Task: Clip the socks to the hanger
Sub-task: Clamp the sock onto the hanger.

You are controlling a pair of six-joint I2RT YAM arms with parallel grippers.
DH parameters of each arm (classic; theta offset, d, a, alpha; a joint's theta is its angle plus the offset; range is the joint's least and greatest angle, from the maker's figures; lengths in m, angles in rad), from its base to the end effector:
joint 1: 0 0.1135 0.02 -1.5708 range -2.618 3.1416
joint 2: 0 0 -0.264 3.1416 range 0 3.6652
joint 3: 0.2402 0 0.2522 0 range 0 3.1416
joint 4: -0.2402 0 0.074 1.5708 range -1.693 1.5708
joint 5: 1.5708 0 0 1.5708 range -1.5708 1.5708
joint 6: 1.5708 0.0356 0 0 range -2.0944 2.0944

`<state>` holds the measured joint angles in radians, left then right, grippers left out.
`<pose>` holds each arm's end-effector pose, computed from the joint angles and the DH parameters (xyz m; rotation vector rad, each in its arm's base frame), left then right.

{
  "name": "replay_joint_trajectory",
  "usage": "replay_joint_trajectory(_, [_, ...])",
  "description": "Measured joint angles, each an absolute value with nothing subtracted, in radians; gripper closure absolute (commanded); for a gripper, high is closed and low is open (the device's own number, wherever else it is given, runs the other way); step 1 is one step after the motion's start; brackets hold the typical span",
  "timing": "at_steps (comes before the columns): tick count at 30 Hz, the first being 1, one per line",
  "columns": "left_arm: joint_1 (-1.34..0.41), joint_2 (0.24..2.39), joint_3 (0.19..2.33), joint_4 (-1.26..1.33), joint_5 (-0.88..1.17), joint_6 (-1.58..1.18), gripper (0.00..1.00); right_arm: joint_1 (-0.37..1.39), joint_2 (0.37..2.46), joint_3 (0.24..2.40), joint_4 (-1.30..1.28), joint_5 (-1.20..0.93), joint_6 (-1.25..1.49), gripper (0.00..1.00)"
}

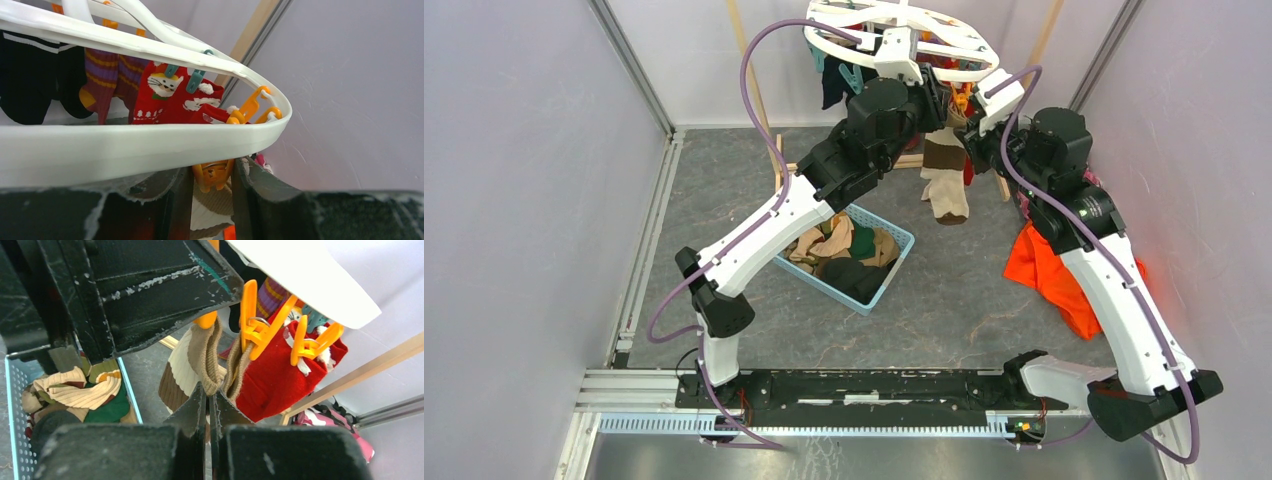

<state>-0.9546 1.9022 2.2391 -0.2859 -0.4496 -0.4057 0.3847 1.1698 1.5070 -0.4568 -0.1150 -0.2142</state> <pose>0.2572 -0.3364 0.5061 0.0602 1.5705 -0.7396 0.2180 0.0927 0.4812 -0.5818 1.5916 0.2249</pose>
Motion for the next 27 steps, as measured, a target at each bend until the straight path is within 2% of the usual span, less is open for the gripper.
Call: replay_joint_trajectory(27, [-0.953, 1.898, 2.239, -0.308, -0.435, -0.472, 0.98, 0.413, 1.212, 1.508, -0.423, -0.094, -0.181, 1.00])
